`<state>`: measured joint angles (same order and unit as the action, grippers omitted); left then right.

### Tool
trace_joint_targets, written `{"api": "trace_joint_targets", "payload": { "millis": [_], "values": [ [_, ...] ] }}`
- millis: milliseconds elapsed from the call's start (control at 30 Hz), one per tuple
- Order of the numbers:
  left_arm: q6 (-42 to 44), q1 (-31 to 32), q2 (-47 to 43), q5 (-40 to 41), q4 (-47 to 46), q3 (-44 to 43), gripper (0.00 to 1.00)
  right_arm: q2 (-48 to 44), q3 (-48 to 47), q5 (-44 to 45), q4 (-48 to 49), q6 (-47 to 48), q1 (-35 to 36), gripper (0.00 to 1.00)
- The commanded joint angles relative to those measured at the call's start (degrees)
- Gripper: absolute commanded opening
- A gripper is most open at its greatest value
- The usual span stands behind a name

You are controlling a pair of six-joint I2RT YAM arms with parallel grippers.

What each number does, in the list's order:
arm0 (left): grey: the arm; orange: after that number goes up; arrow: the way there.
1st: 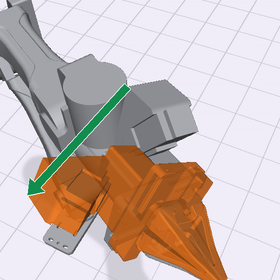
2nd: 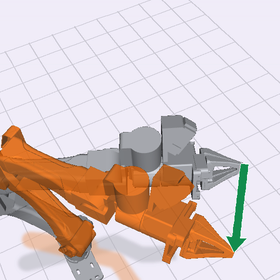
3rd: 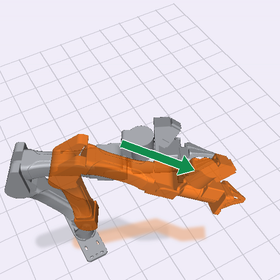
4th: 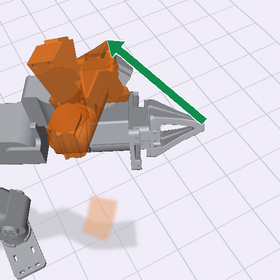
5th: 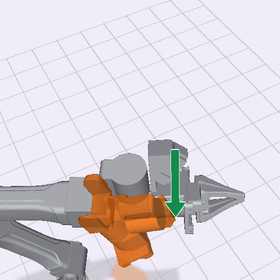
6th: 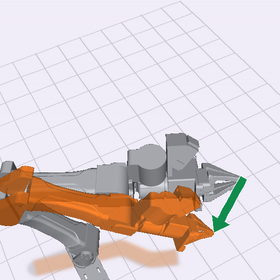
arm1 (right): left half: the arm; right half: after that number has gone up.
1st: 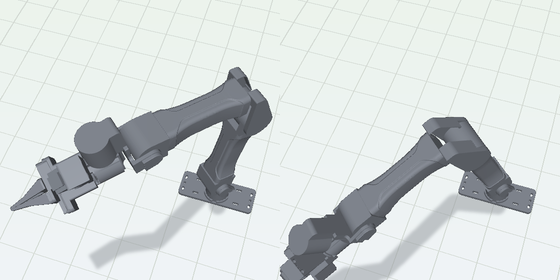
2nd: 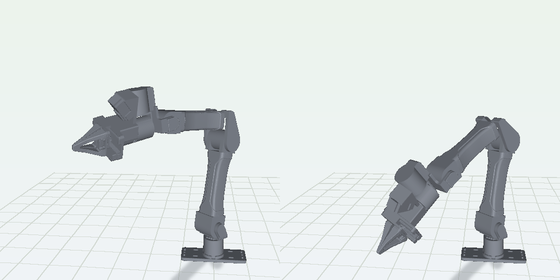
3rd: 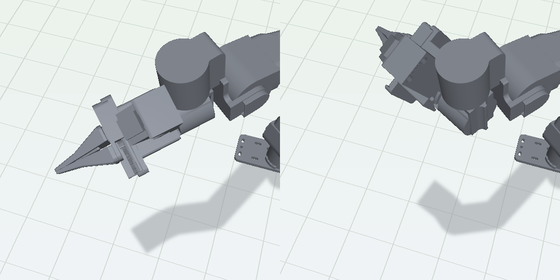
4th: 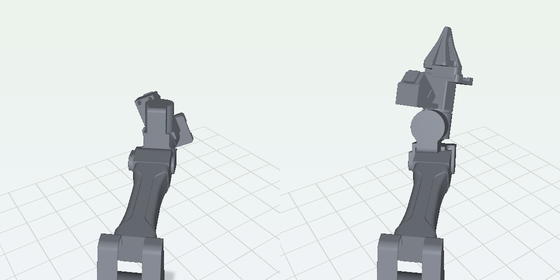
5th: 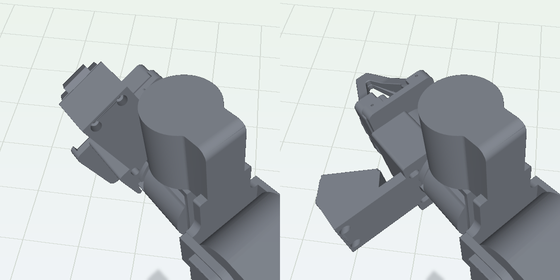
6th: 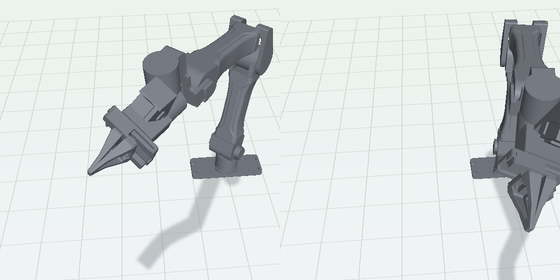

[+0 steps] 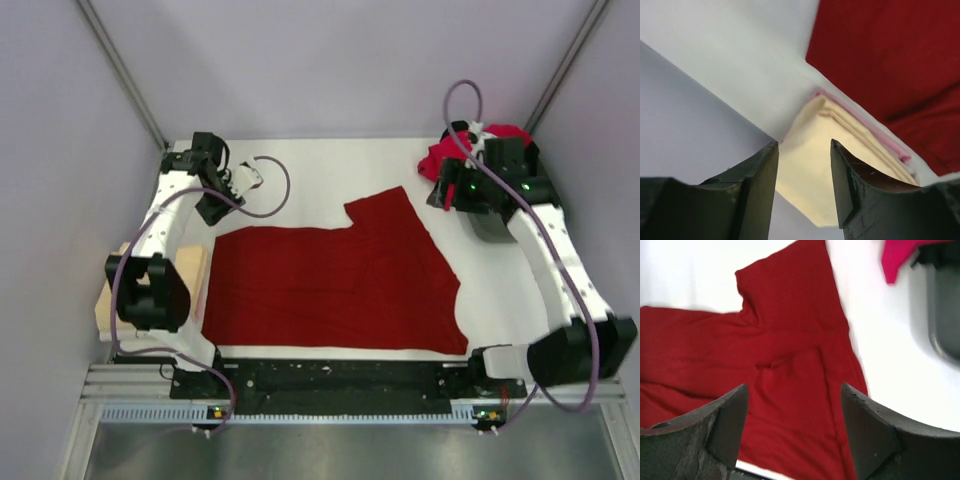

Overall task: Fold and stack the t-shirts
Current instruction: Grap the side of the flattened tshirt furthest away from the robot with both arms

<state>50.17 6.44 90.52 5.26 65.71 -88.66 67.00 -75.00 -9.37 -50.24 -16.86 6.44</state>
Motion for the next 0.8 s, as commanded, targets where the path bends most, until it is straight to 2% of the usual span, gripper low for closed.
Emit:
{"api": "trace_joint_targets", "payload": {
  "millis": [0, 233, 467, 600, 700, 767],
  "values": [
    [-1.7, -2.3, 10.9, -5.0, -4.0, -5.3, 0.50, 18.1, -9.9, -2.1, 10.7, 10.3, 2.7, 0.72],
    [-1.1, -2.7, 19.1, -8.9, -11.8, -7.9, 0.51, 47.3, -29.1, -0.9, 11.3, 12.9, 4.2, 0.68],
    [0.9, -2.5, 25.8, -12.8, -12.4, -11.1, 0.53, 68.0, -45.6, 0.8, 9.9, 12.6, 5.6, 0.69],
    [0.7, -2.0, 29.3, -13.3, -11.8, -11.8, 0.53, 75.2, -52.9, 0.2, 5.8, 11.1, 5.9, 0.69],
    [-0.2, -1.5, 32.3, -12.9, -11.1, -12.3, 0.53, 76.9, -53.0, -0.5, 4.7, 11.2, 6.6, 0.68],
    [-0.9, -1.3, 33.4, -13.5, -10.9, -12.8, 0.53, 77.2, -52.5, -2.0, 4.3, 11.4, 6.9, 0.61]
  ]
}}
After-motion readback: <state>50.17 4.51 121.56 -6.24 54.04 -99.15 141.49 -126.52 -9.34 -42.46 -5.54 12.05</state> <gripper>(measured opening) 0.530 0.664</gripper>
